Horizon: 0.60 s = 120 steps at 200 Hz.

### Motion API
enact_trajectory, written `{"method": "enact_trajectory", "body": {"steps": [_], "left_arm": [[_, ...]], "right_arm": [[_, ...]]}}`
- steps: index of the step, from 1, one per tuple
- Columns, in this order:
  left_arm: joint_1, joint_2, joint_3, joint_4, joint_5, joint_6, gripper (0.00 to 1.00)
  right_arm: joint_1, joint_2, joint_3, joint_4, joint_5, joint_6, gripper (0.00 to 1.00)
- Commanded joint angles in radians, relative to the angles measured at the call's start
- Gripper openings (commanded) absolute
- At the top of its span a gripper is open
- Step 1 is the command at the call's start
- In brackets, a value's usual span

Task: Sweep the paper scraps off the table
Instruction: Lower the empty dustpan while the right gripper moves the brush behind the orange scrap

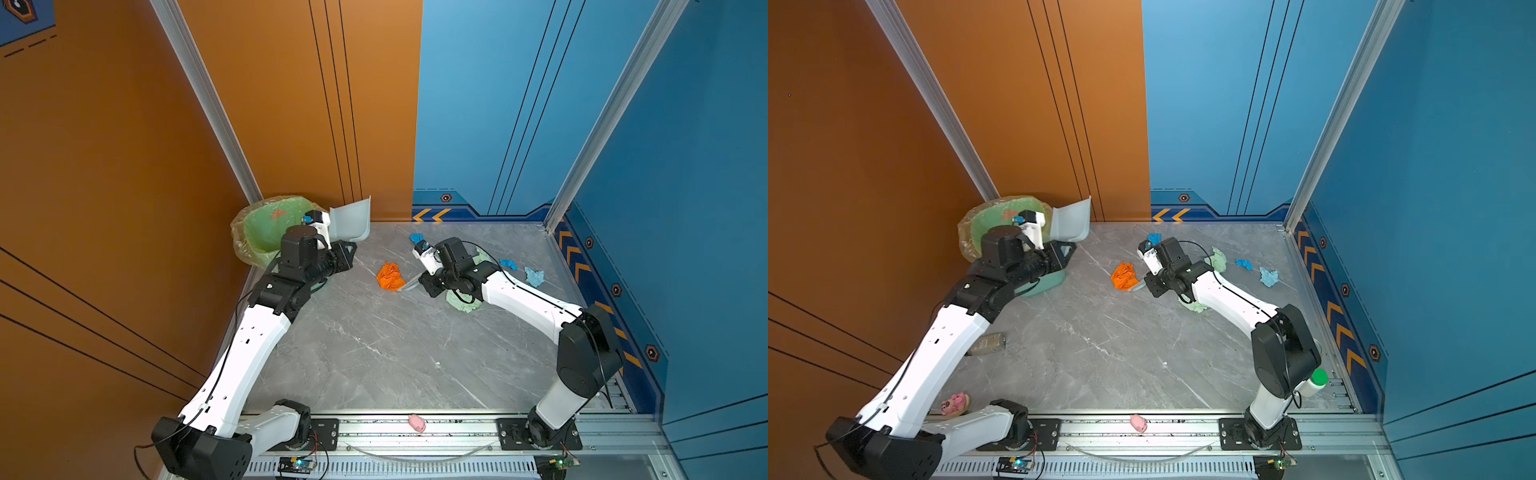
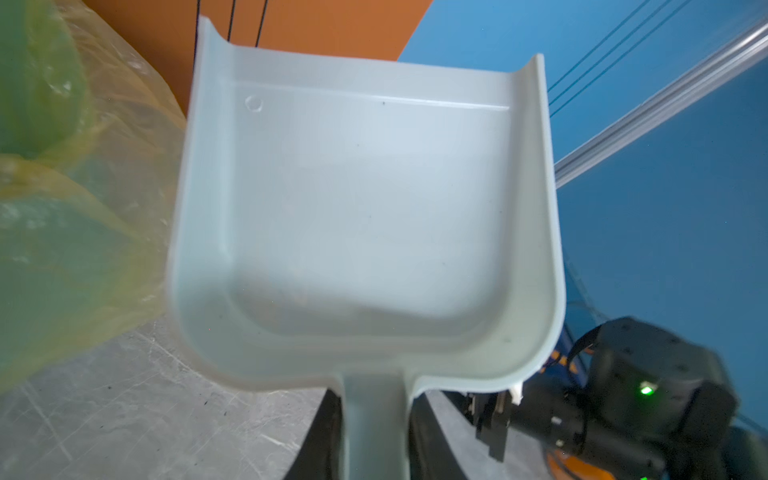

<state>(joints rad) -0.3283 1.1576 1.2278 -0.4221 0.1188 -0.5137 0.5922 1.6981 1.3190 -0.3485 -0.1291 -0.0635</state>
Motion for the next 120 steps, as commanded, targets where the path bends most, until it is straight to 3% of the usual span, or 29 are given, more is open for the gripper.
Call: {"method": "enact_trajectory", "body": {"steps": [1,58,120], "left_arm": [[-0.075,0.016,-0.027,-0.062,-0.204,0.129,0.0],[-0.306,0.148,-0.072,-0.167,-0.504,0.247,0.0],[-0.338,0.203,-0.23,-0.156,-0.437,0.185,0.0]], "right_arm": [[-0.015,-0.02,0.035,0.048,0.05,0.05,0.0],[-0.035,-0.005,0.053,0.111,0.192,0.181,0.0],[-0.035,0.031,0.089,0.152,0.308,0.238,0.0]]}}
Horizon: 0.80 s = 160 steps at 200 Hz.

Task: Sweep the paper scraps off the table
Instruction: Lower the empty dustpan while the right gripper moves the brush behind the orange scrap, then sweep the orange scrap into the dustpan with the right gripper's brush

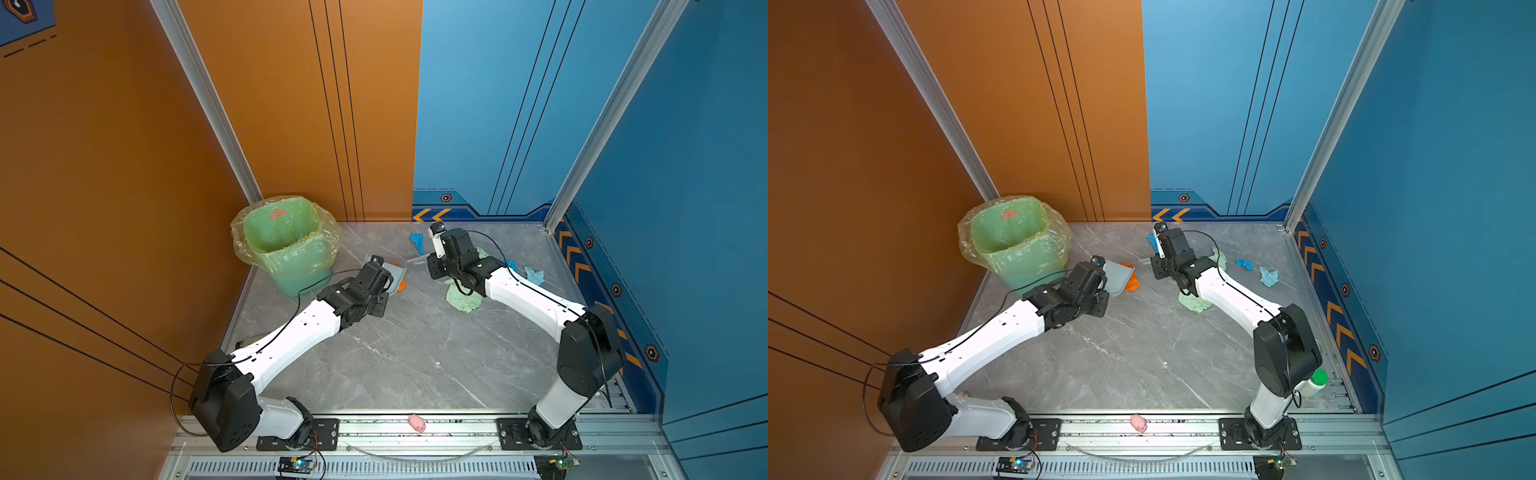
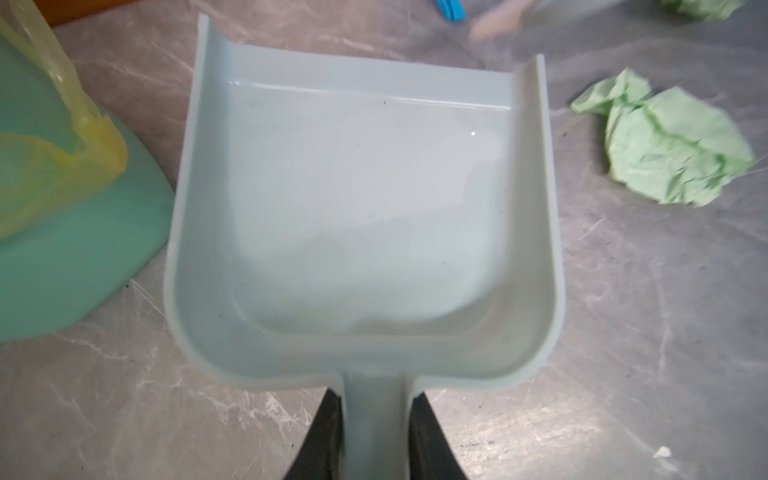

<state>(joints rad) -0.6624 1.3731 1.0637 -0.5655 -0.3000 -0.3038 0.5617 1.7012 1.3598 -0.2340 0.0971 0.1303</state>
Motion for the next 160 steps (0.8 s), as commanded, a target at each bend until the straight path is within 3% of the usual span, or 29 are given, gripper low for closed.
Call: {"method": "enact_trajectory", "body": {"steps": [1,68,160], "left_arm": [[-0.004,-0.014,-0.07,-0.011,-0.018,-0.025,0.0],[-0.003,-0.104,-0.317,0.121,0.057,-0.085,0.0],[-0.011,-0.026,-0.37,0.203,0.115,-0.112,0.0]], "right_arm": [[-0.005,0.029,0.048,0.038,0.083,0.046,0.0],[-0.002,0.126,0.124,0.059,0.114,0.116,0.0],[0.024,0.25,0.202,0.029,0.101,0.158,0.0]]}}
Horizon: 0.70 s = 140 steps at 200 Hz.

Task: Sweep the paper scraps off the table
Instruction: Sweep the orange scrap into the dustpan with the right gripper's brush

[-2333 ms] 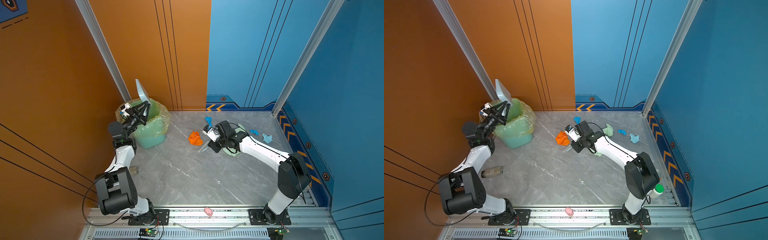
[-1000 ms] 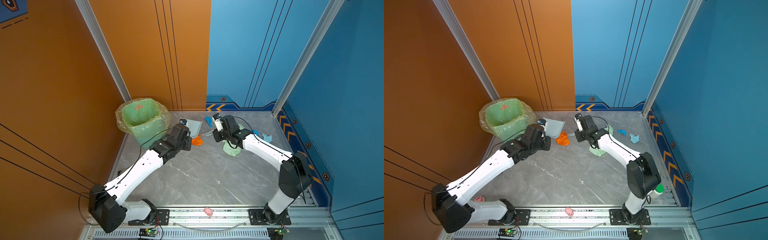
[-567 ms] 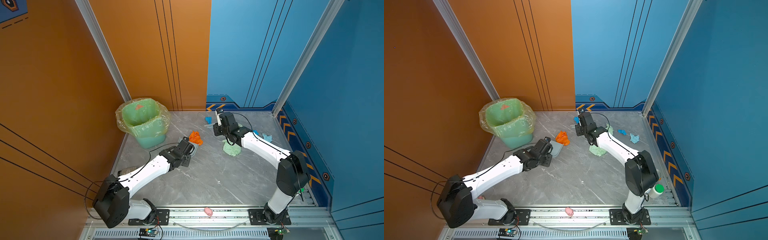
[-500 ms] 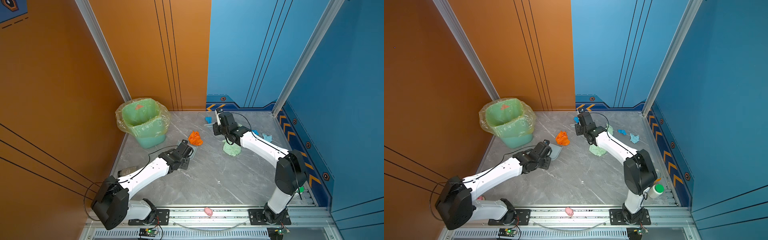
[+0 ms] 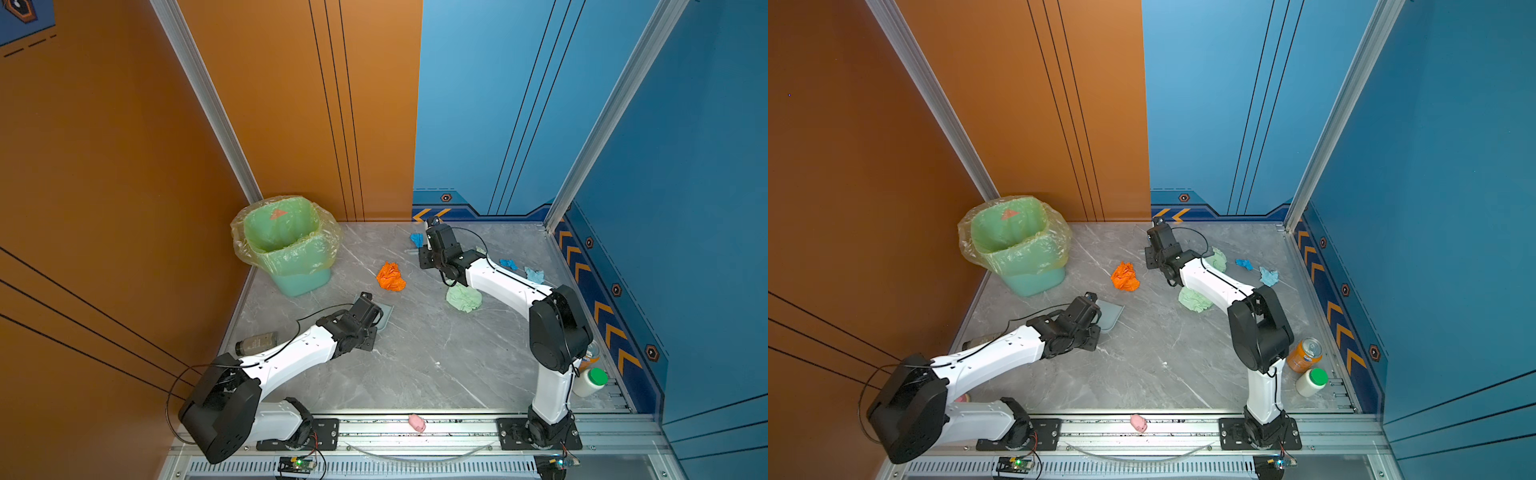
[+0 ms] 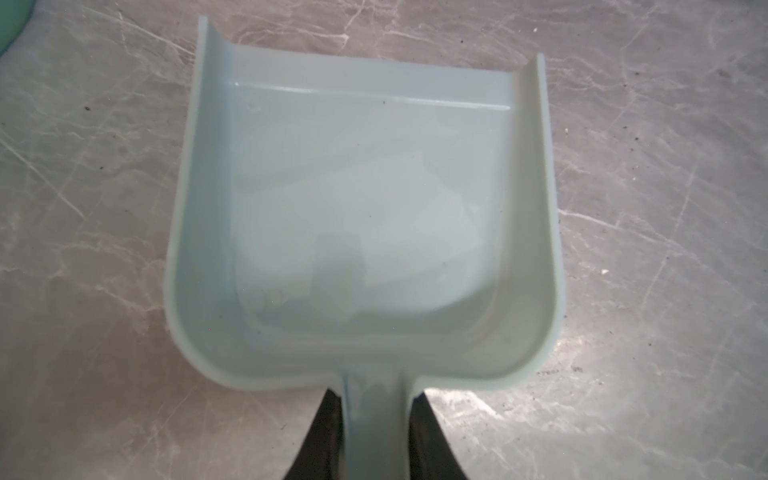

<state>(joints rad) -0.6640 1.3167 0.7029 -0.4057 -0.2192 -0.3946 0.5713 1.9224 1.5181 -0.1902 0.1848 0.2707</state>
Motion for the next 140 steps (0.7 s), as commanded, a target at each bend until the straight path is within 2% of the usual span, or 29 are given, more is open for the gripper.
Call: {"method": "enact_trajectory", "body": {"steps": [1,90,140], "left_arm": [[-0.009,0.033,-0.009,0.045,0.035,-0.023,0.0],[-0.01,0.158,0.001,0.15,0.057,-0.062,0.0],[-0.01,0.199,0.014,0.169,0.051,-0.08,0.0]], "right_arm": [[0.016,0.031,0.044,-0.015,0.013,0.017,0.0],[0.065,0.126,0.099,-0.127,0.048,-0.067,0.0],[0.115,0.132,0.064,-0.19,0.05,-0.125,0.0]]}}
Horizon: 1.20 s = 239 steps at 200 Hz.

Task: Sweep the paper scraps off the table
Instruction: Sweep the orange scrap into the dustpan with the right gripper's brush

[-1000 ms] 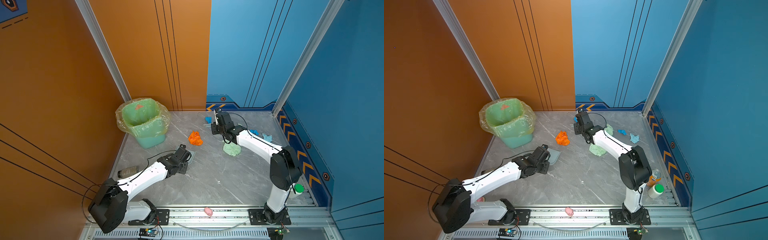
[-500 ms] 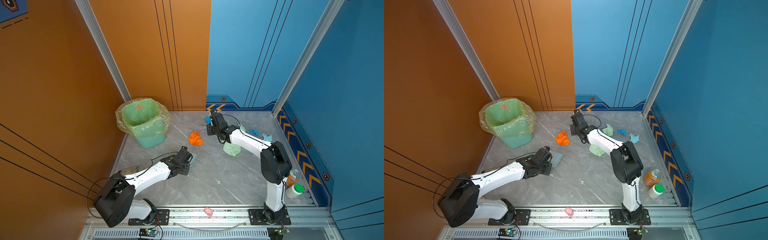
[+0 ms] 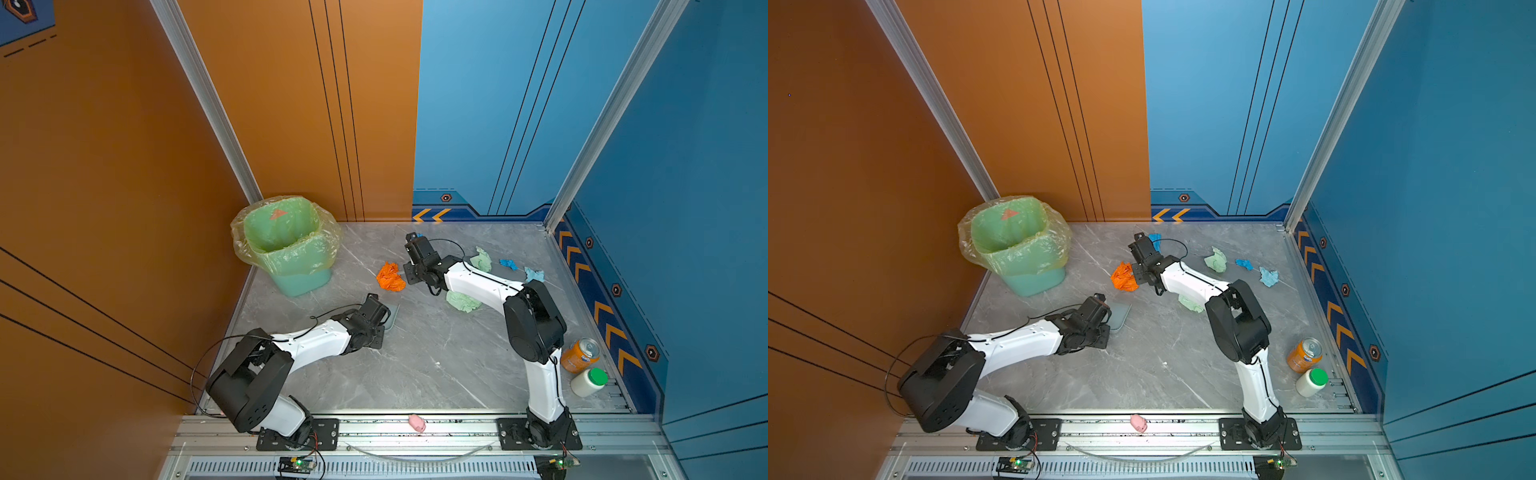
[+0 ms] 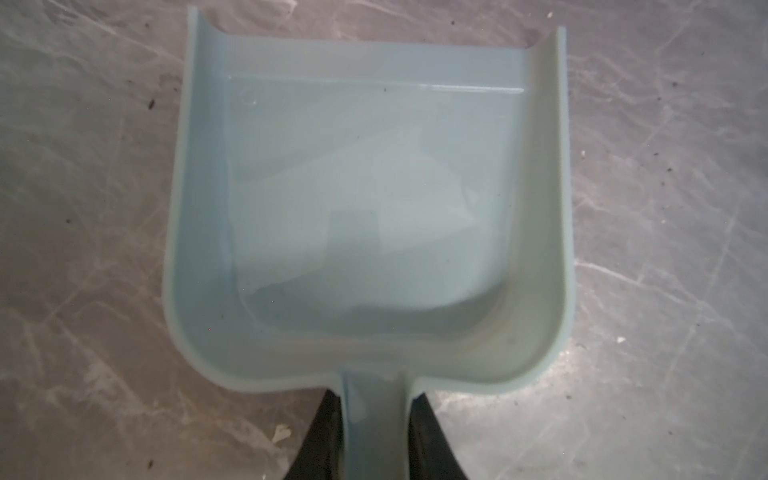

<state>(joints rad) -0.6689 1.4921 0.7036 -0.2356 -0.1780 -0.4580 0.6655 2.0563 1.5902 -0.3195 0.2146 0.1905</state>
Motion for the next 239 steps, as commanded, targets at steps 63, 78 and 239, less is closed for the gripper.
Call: {"method": "enact_trajectory", "body": {"steps": [63,78,239], "left_arm": [[-0.003,0.04,0.02,0.004,0.011,-0.012,0.0],[-0.001,0.045,0.023,0.005,0.012,-0.009,0.0],[0.009,0.045,0.011,0.037,0.024,-0.017,0.0]], "right_arm": [[0.077,-0.067,-0.146,-0.078,-0.052,-0.083,0.0],[0.087,-0.09,-0.176,-0.076,-0.098,-0.104,0.0],[0.042,-0.354,-0.281,-0.042,-0.368,-0.185,0.0]]}}
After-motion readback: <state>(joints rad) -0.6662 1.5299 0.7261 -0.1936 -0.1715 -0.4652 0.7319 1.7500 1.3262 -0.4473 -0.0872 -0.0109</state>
